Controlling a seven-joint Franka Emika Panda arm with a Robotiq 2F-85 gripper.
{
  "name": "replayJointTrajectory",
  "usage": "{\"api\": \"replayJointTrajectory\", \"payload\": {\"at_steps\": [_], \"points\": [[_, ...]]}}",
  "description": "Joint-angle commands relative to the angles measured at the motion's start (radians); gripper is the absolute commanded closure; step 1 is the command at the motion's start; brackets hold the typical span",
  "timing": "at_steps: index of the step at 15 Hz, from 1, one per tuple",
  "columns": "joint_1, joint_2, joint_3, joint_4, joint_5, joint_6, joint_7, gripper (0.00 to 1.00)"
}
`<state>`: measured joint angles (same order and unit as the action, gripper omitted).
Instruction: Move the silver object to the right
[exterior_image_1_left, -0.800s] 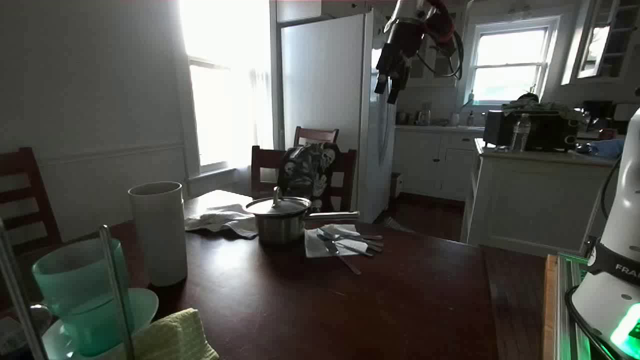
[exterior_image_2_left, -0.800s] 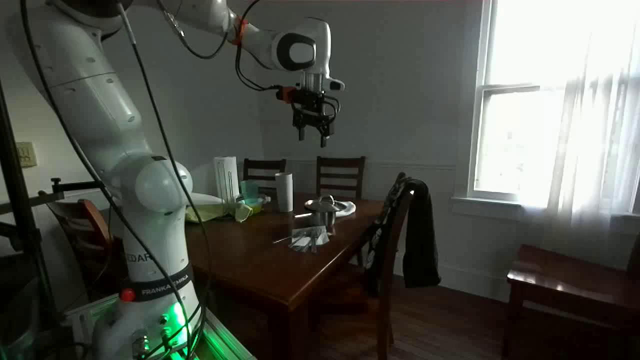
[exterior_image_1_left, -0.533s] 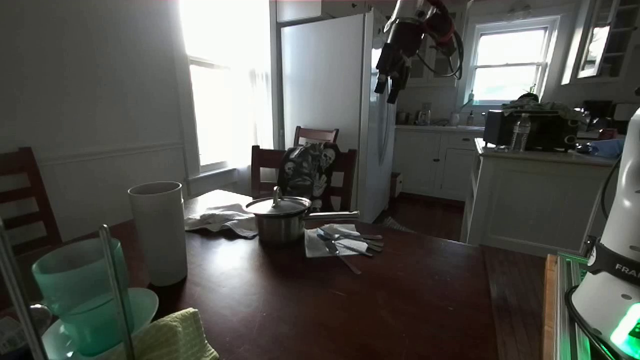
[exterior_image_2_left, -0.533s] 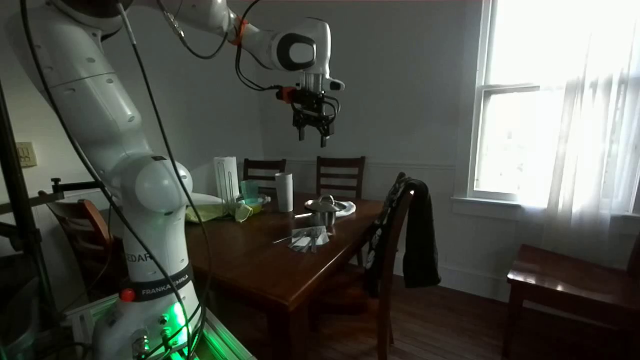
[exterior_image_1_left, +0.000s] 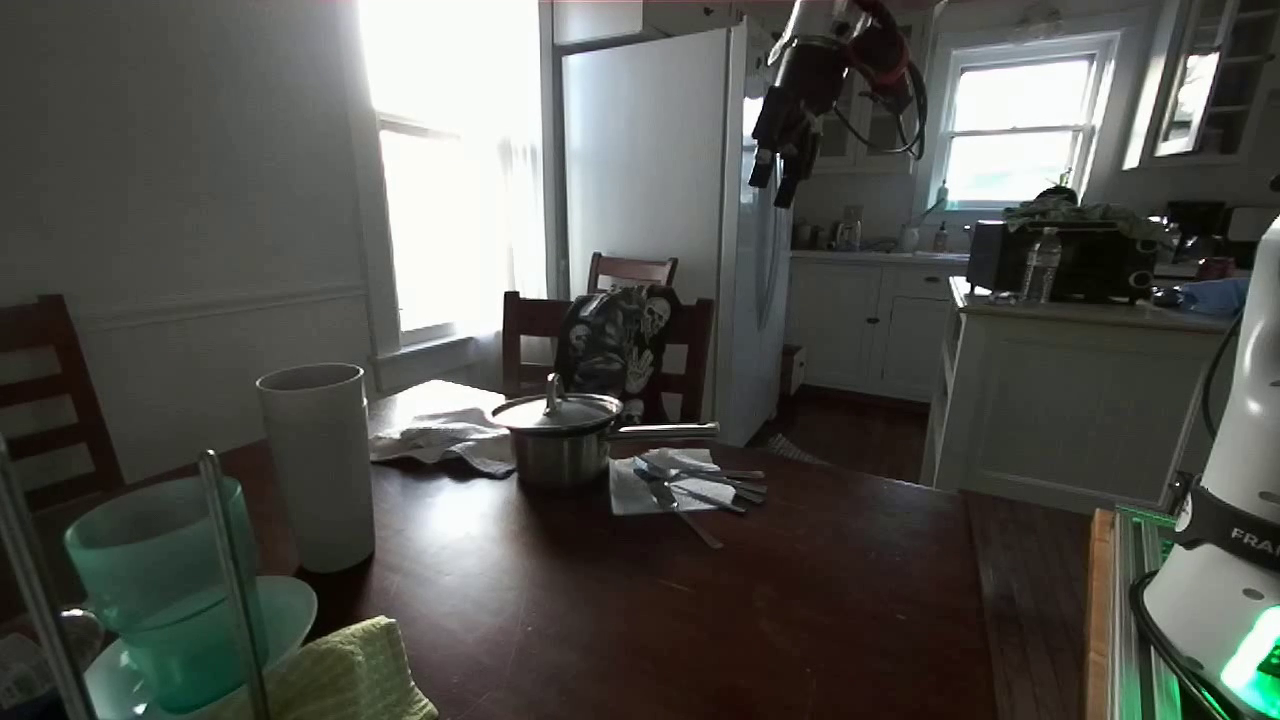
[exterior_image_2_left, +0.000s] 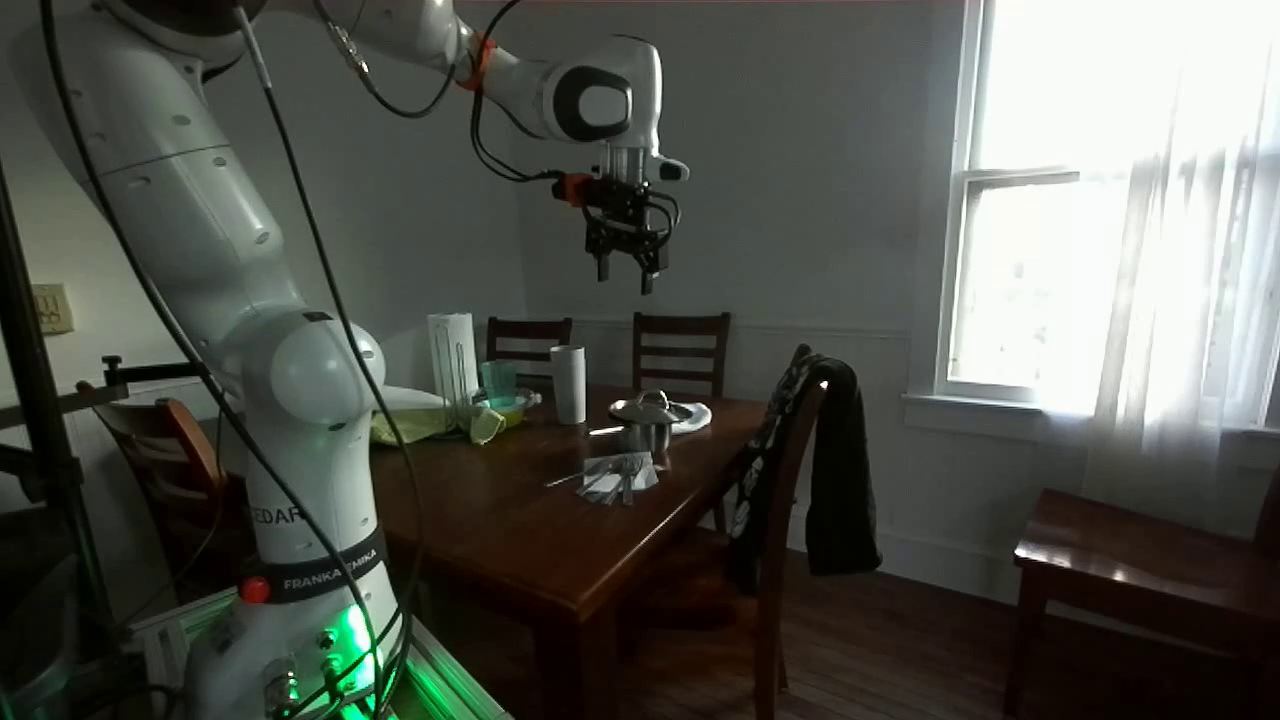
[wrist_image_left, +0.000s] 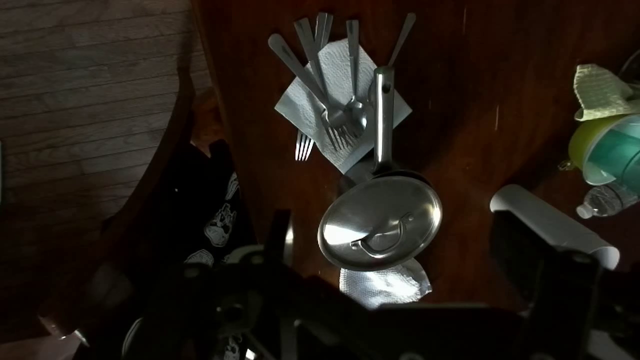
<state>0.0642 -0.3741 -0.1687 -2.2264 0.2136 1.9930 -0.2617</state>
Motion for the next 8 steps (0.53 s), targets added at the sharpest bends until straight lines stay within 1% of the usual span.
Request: {"api": "replayJointTrajectory", "payload": {"at_steps": [1,2,4,6,8], "points": [[-0.024,0.002,0.02,0.002,0.009,-0.004,-0.007,0.0],[-0.024,0.002,0.02,0.002,0.009,-0.004,-0.007,0.0],[-0.014,0.008,0.048,0.012,0.017,-0.001,0.029,0.0],[0.002,0.01,0.086,0.024,0.03,-0.008,0.076,0.0],[0.015,0.018,0.131,0.041,0.042,-0.018,0.156,0.0]]}}
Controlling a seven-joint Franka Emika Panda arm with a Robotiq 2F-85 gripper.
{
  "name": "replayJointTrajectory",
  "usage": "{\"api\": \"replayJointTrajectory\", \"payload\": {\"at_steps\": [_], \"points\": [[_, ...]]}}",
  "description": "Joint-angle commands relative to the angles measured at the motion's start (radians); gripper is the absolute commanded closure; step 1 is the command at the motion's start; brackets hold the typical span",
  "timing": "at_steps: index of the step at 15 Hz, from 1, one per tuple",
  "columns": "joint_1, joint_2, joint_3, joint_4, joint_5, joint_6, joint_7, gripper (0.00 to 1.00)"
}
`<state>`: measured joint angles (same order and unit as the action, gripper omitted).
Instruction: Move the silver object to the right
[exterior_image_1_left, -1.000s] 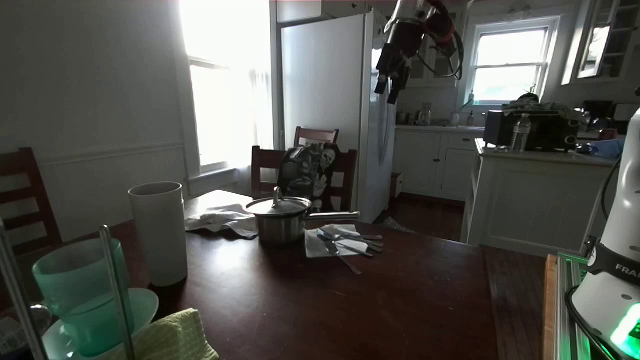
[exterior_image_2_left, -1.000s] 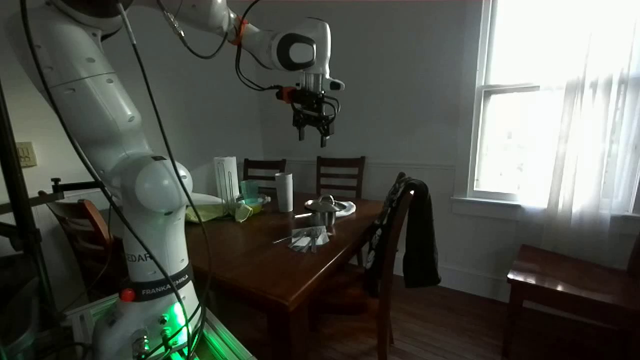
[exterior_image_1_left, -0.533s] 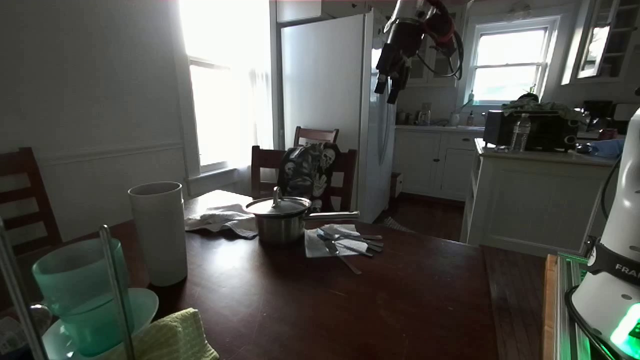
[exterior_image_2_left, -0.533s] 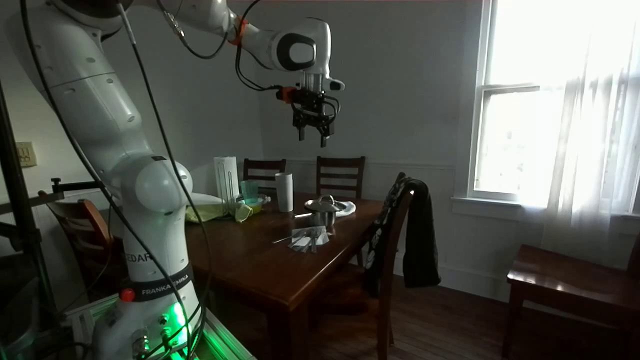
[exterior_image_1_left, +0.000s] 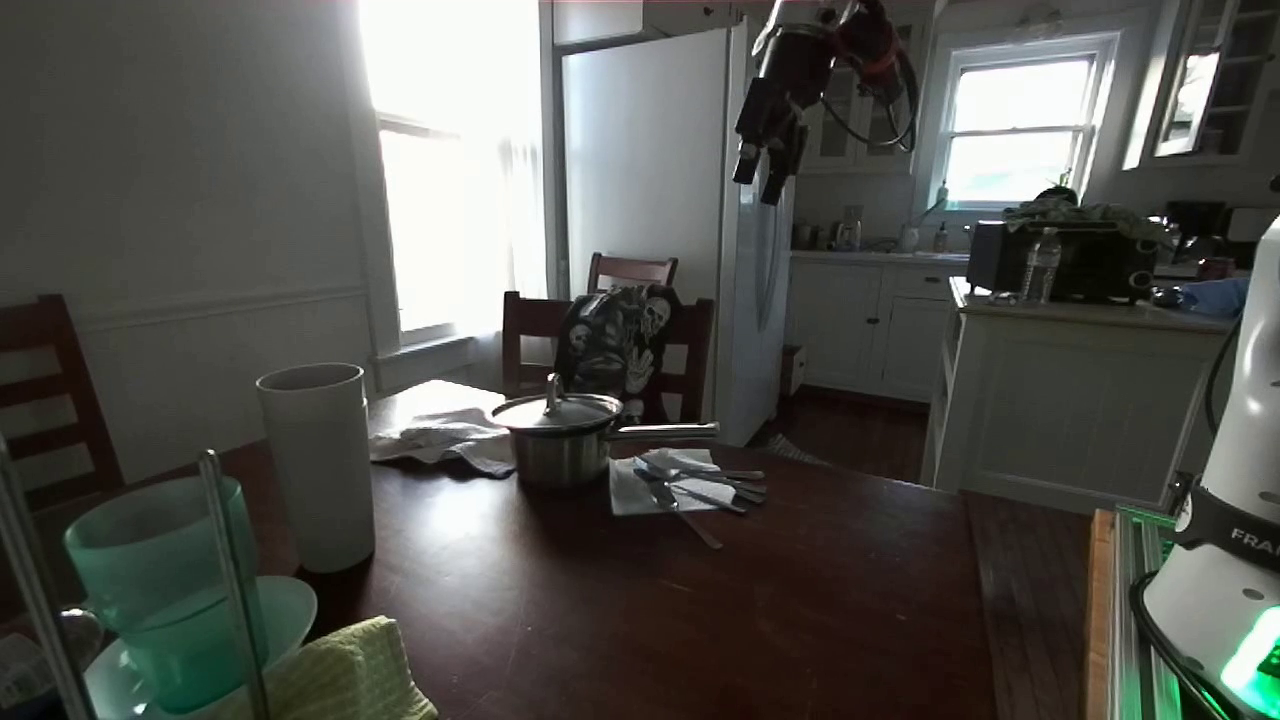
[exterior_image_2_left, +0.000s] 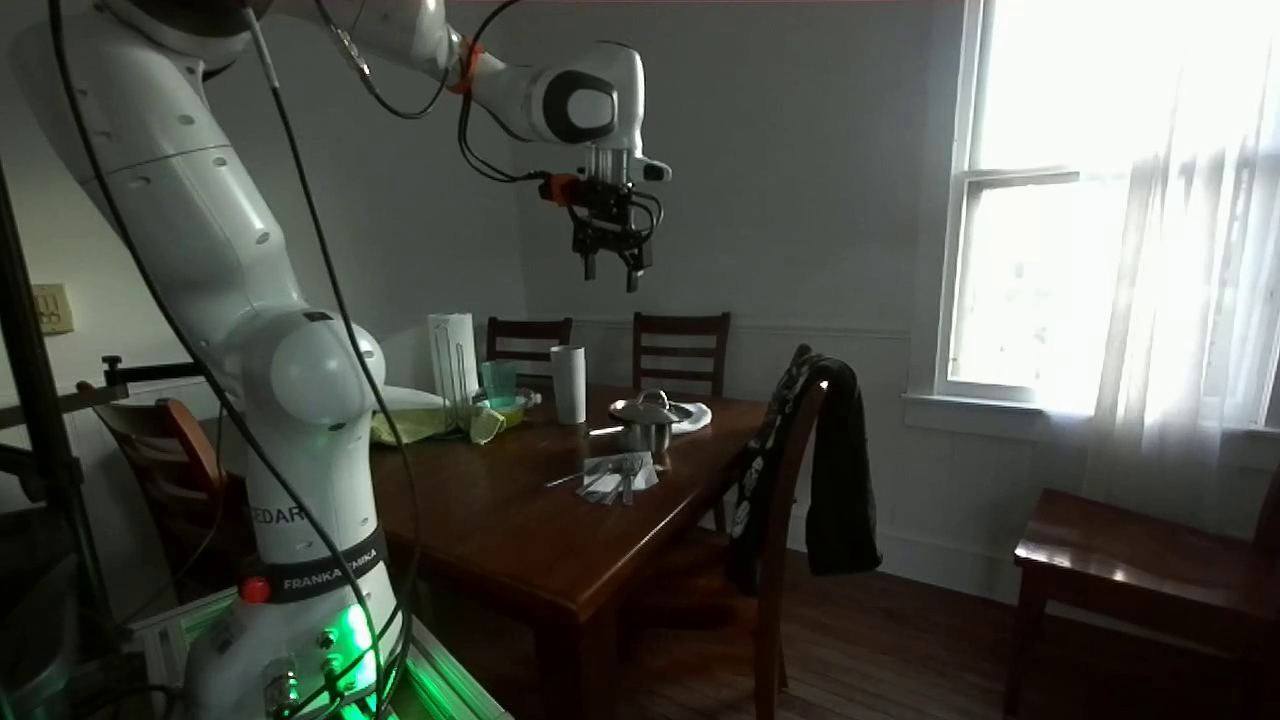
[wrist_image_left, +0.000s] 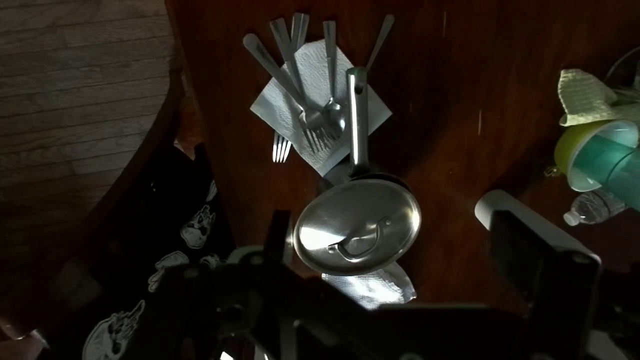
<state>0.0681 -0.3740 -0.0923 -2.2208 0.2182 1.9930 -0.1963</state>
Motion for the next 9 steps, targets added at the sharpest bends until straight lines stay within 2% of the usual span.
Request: {"api": "replayJointTrajectory", "payload": {"at_steps": [1,9], "points": [[0.014,0.021,0.084,0.039,0.034,-0.012,0.146,0.0],[0.076,0.068,0.294,0.083,0.006,-0.007,0.474,0.0]]}}
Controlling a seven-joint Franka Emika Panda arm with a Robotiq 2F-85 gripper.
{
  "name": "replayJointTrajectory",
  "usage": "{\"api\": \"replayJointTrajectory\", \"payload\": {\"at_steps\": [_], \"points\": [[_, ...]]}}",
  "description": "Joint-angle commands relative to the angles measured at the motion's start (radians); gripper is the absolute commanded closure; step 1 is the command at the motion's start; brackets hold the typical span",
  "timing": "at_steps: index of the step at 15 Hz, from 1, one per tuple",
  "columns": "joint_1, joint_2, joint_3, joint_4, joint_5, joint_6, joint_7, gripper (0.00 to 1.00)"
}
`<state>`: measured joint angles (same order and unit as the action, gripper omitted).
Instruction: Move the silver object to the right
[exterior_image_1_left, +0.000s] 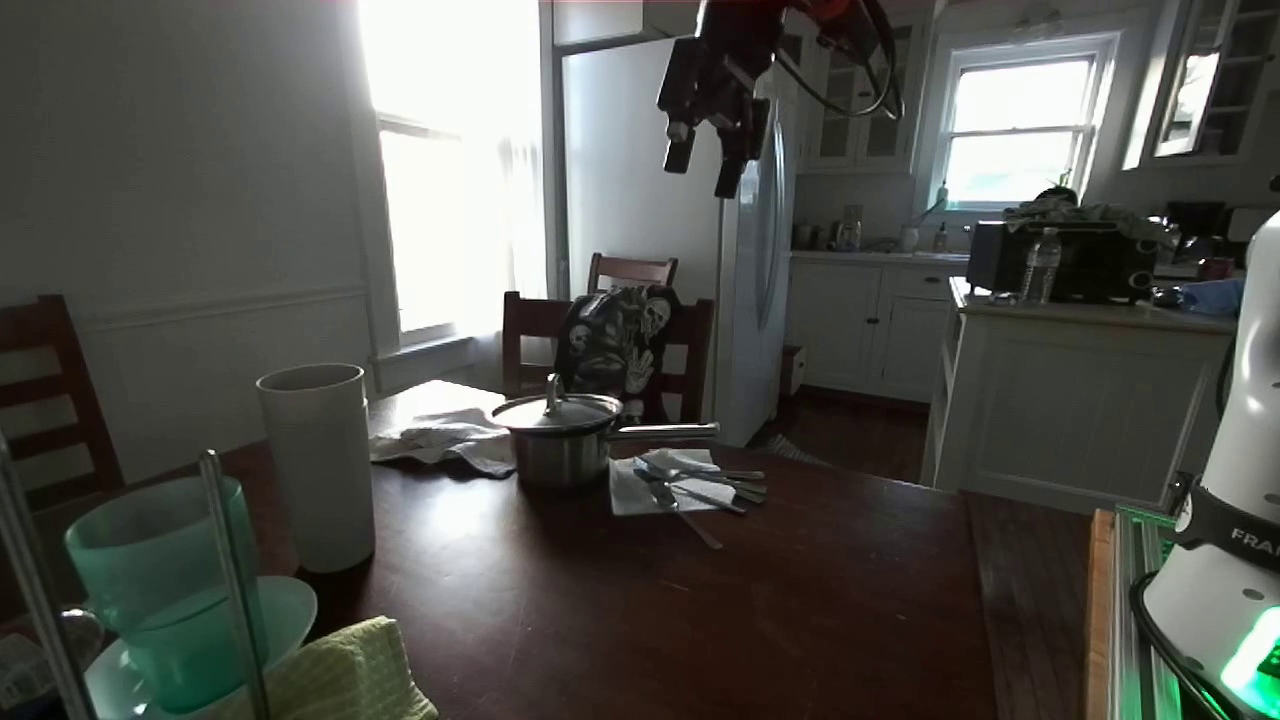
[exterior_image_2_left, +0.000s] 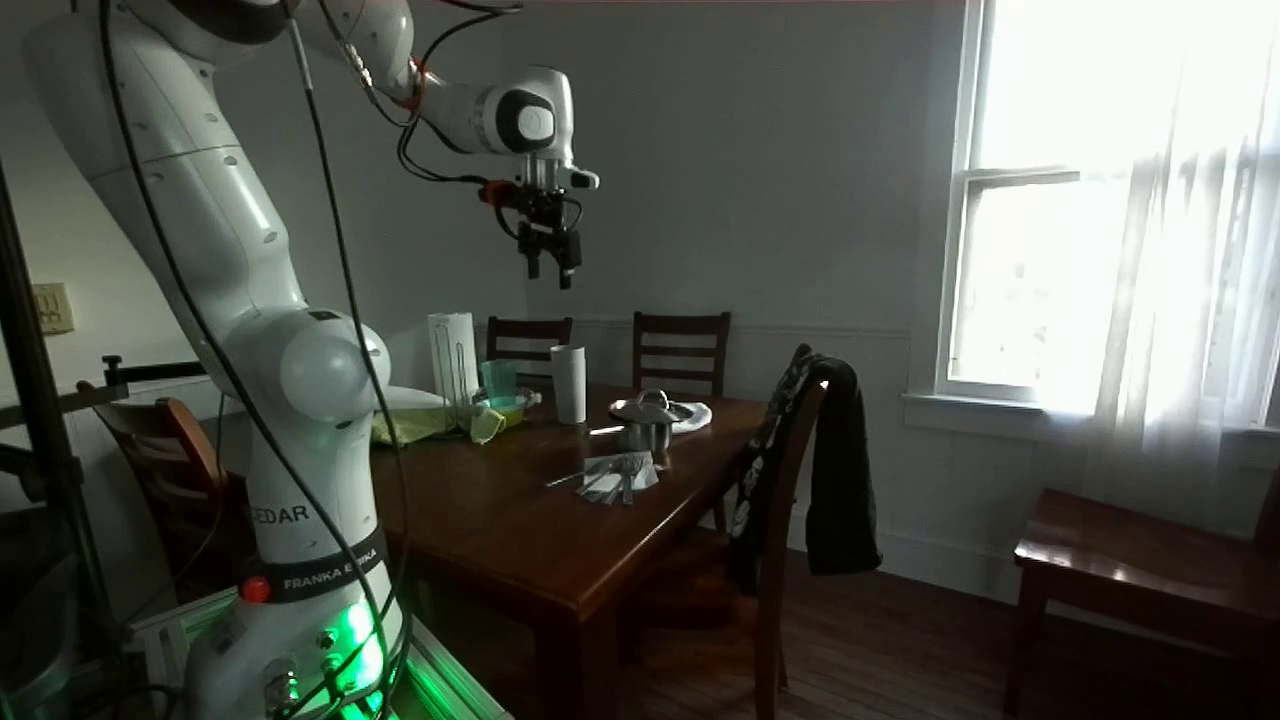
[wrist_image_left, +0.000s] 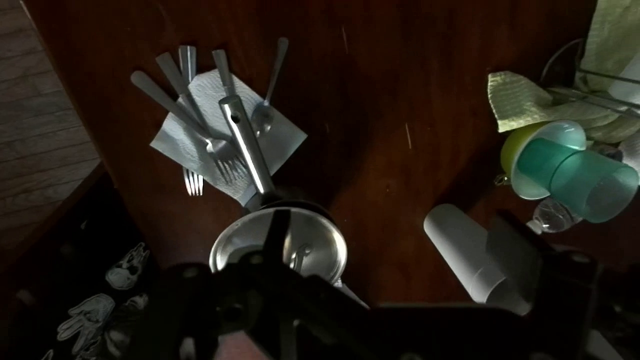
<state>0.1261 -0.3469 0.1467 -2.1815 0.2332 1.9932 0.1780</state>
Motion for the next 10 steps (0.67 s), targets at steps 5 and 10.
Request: {"api": "replayJointTrajectory", "payload": {"at_steps": [5,10], "points": [[0.067,0.093,0.185,0.08,-0.042,0.012,0.296,0.0],[0.099,0.194,0.296,0.174,-0.156,-0.001,0.522,0.0]]}}
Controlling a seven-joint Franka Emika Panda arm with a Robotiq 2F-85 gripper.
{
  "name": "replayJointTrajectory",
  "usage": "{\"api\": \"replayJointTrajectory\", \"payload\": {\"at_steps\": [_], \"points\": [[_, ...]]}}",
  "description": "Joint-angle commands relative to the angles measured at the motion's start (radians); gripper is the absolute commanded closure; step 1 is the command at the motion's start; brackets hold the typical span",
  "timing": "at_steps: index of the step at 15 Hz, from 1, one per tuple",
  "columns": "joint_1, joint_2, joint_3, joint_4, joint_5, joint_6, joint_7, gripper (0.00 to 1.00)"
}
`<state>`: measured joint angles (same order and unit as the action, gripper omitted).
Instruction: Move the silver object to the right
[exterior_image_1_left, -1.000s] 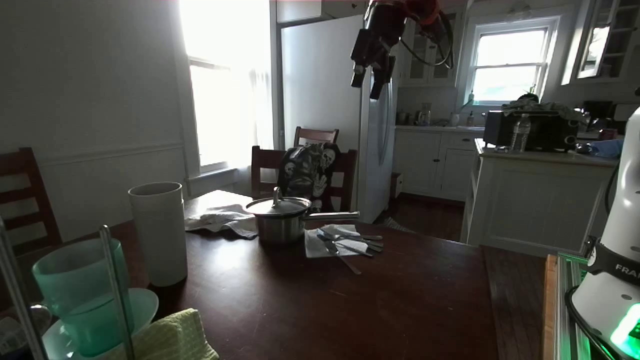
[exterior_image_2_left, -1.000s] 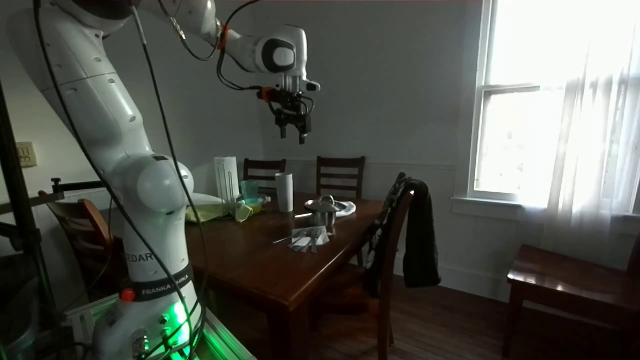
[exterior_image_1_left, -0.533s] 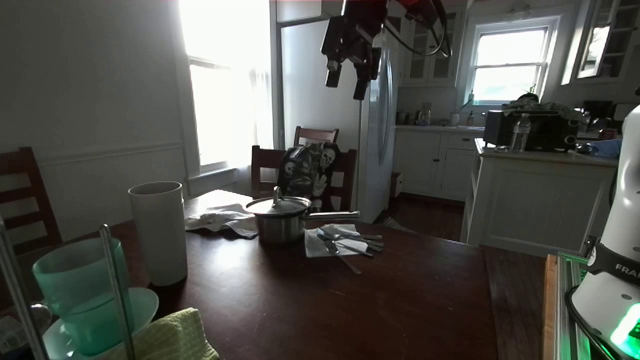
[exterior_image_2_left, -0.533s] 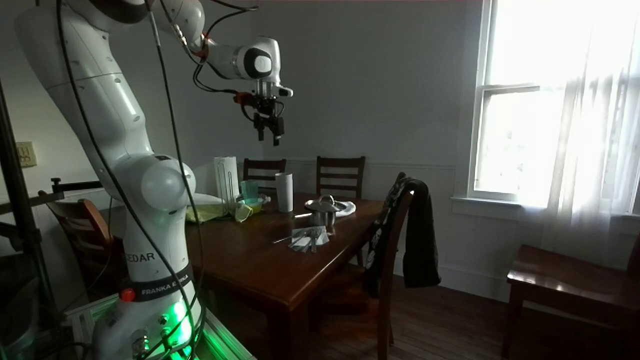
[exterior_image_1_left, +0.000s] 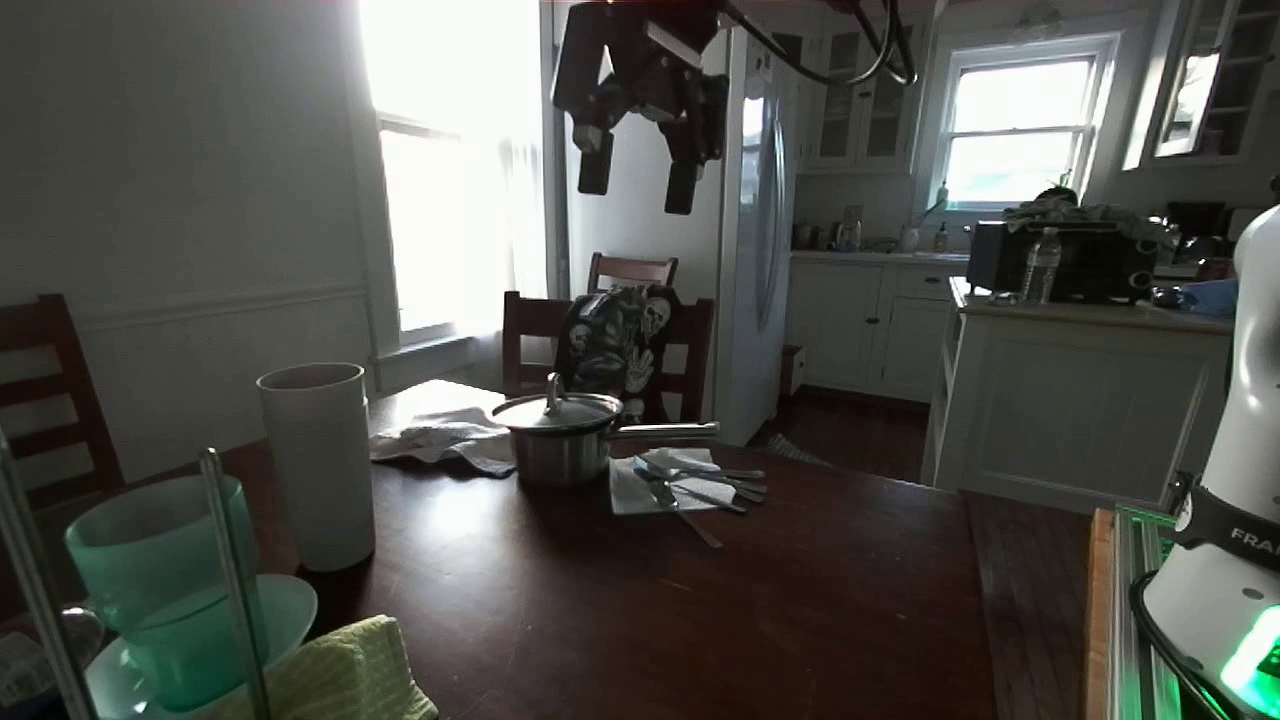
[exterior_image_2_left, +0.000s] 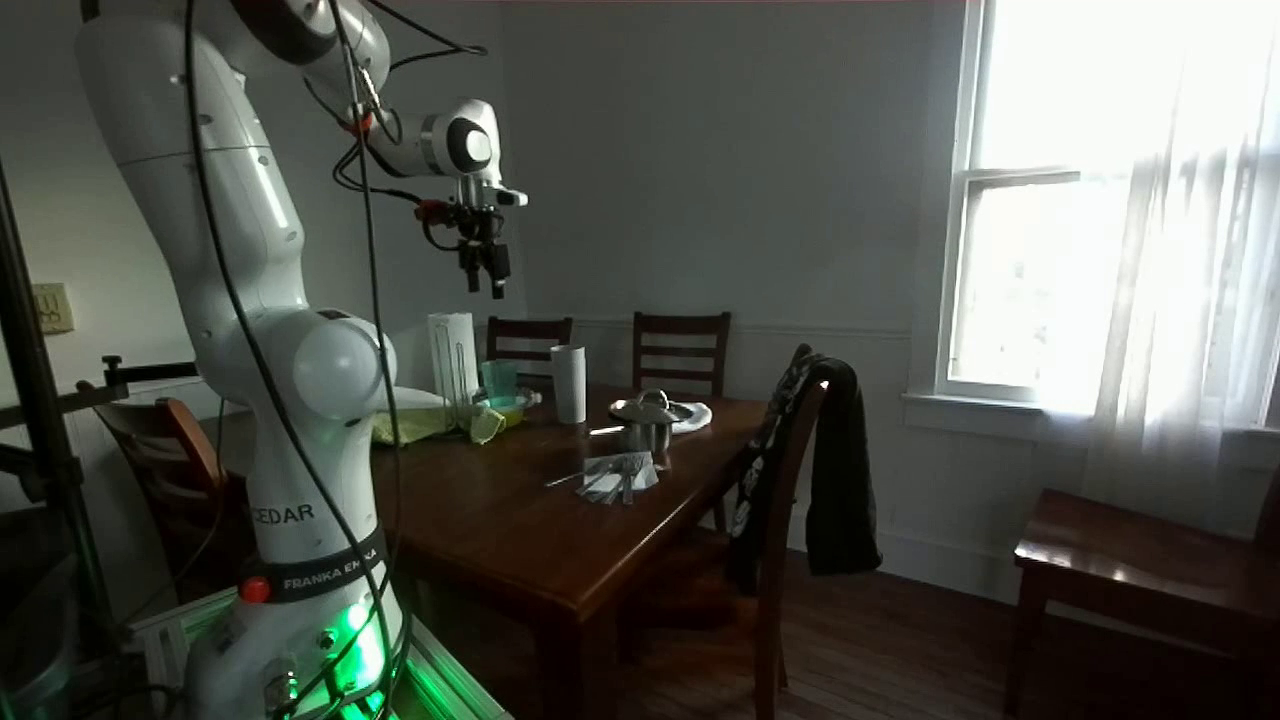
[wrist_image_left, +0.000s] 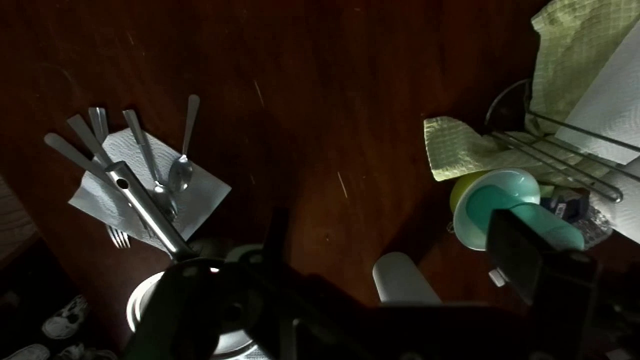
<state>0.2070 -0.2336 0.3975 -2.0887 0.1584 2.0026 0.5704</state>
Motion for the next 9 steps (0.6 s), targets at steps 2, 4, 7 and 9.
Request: {"api": "replayJointTrajectory", "payload": {"at_steps": [2,4,7,9], "points": [[0.041,0.127,0.074,0.12,-0.143,-0.01,0.205,0.0],[0.063,0.089,0.044,0.077,-0.111,-0.004,0.158,0.0],[0.086,0.131,0.052,0.114,-0.128,-0.004,0.18,0.0],[0.086,0.137,0.049,0.12,-0.129,-0.004,0.18,0.0]]}}
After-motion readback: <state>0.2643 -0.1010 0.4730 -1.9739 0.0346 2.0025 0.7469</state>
